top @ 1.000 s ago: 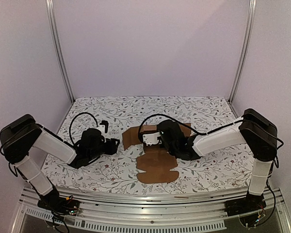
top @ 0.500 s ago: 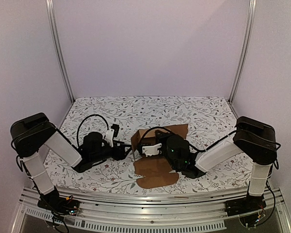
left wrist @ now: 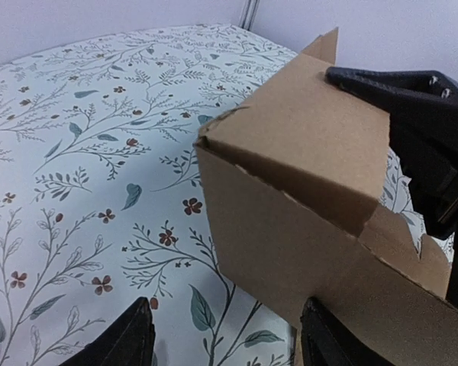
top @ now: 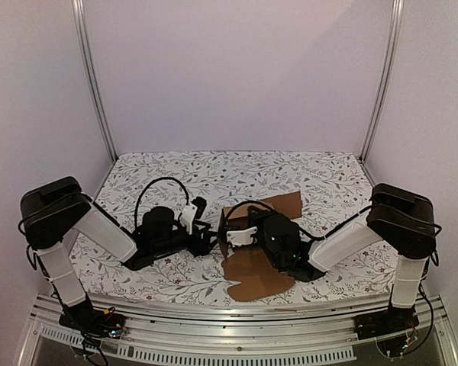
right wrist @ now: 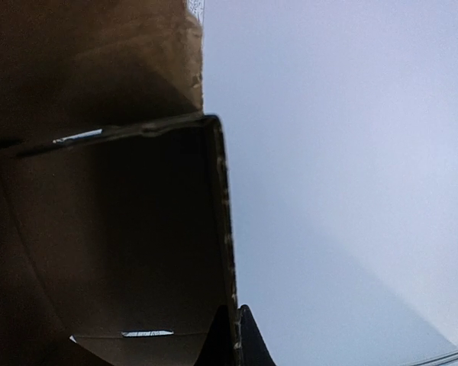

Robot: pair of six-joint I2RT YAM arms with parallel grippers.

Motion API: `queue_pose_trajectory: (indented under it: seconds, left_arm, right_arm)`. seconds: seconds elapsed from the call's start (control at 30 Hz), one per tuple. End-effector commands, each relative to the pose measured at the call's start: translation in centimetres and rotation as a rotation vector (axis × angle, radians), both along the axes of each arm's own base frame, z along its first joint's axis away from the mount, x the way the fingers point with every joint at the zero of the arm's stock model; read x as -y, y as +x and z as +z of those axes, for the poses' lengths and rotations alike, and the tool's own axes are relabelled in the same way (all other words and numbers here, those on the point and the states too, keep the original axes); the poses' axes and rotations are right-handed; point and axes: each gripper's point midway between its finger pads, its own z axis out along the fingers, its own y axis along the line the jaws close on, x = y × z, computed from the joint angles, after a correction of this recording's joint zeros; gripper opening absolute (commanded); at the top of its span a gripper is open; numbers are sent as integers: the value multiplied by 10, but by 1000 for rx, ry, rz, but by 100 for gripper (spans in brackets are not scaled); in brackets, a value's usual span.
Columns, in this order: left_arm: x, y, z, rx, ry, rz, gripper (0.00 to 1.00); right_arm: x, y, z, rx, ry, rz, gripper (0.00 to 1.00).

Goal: Fold the paper box

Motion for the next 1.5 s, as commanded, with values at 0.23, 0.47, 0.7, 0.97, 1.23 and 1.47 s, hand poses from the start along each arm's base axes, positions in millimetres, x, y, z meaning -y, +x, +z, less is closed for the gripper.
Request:
queue_pose_trajectory:
  seconds: [0.23, 0.47, 0.7, 0.97, 1.23, 1.47]
  left_arm:
    - [-10, -35, 9, 65, 75, -26, 66]
    - [-47, -27, 36, 133, 18, 153, 66]
    - [-34, -32, 46, 132, 12, 85, 67]
    - [-21, -29, 36, 105, -6, 60, 67]
    - [-9, -22, 35, 122, -2, 68, 68]
    - [8, -22, 17, 122, 22, 15, 68]
  right_arm:
    - [0, -7, -19, -49, -41, 10, 0]
    - [-1, -6, 2, -86, -32, -2, 0]
    - [-5, -5, 7, -186, -86, -15, 0]
    - [-11, -8, 9, -362, -78, -56, 0]
    - [-11, -14, 2, -461, -81, -75, 0]
    - [-10, -18, -17, -403, -121, -88, 0]
